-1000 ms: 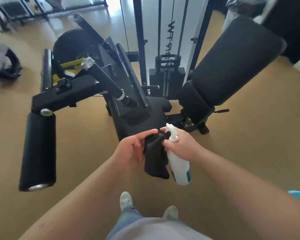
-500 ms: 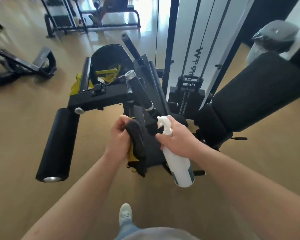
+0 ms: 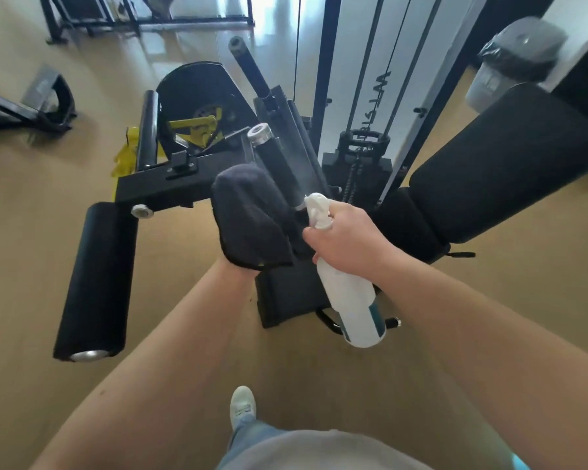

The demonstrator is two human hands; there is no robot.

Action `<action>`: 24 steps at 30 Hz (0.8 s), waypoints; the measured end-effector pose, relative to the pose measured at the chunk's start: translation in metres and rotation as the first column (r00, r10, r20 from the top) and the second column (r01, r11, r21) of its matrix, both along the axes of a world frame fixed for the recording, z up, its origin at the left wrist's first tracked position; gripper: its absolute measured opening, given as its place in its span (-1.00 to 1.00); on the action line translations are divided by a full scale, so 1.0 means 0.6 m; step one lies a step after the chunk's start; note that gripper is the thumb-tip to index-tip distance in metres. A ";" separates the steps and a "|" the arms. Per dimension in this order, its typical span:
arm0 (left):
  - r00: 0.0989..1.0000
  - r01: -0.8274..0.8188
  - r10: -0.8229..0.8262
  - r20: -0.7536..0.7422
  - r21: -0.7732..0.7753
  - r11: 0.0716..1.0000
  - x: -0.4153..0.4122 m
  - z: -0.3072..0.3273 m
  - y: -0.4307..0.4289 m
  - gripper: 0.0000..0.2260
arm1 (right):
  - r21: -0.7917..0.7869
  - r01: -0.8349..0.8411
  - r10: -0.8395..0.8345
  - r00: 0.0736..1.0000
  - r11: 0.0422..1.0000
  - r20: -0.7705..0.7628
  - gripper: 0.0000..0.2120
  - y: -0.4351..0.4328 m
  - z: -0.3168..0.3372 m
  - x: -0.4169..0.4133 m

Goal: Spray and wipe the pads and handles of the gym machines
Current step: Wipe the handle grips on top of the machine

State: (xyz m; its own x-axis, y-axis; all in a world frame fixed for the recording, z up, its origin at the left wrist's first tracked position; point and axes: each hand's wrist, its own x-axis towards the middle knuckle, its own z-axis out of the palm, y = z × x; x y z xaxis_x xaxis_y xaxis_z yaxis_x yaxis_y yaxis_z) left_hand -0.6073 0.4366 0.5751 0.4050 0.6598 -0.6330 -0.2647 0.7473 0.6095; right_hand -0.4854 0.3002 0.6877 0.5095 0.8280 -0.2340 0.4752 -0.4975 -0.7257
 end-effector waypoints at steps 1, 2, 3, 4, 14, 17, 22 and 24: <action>0.999 0.048 -0.049 0.023 0.036 0.998 0.018 0.011 -0.004 -0.58 | 0.000 0.024 -0.024 1.000 1.000 0.000 -0.81 0.001 0.000 0.000; 0.993 0.111 -0.117 0.023 0.185 0.977 0.030 0.023 -0.008 -0.58 | 0.002 0.044 -0.044 0.999 0.999 -0.007 -0.78 0.002 -0.001 0.001; 0.982 0.171 -0.189 0.020 0.342 0.924 0.050 0.043 -0.011 -0.69 | 0.002 0.055 -0.055 0.998 0.998 -0.016 -0.75 0.003 -0.002 0.002; 0.980 0.173 -0.197 0.000 0.477 0.862 0.068 0.070 -0.017 -0.83 | 0.007 0.057 -0.057 0.998 0.998 -0.026 -0.75 0.004 -0.002 0.003; 0.993 -0.058 -0.025 0.119 0.638 0.768 0.102 0.164 0.047 -0.82 | 0.021 0.122 -0.120 0.991 0.992 -0.067 -0.77 0.004 -0.004 0.007; 0.992 -0.114 0.056 0.109 0.660 0.743 0.111 0.158 0.037 -0.94 | 0.019 0.135 -0.134 0.989 0.991 -0.058 -0.74 -0.004 -0.009 0.005; 0.994 0.005 0.075 -0.076 0.732 0.682 0.122 0.105 0.001 -0.94 | -0.004 0.129 -0.129 0.991 0.992 -0.034 -0.82 -0.020 -0.032 -0.004; 0.986 0.137 -0.016 -0.168 0.742 0.656 0.111 0.092 -0.002 -0.91 | -0.006 0.108 -0.108 0.993 0.994 -0.038 -0.82 -0.023 -0.036 -0.010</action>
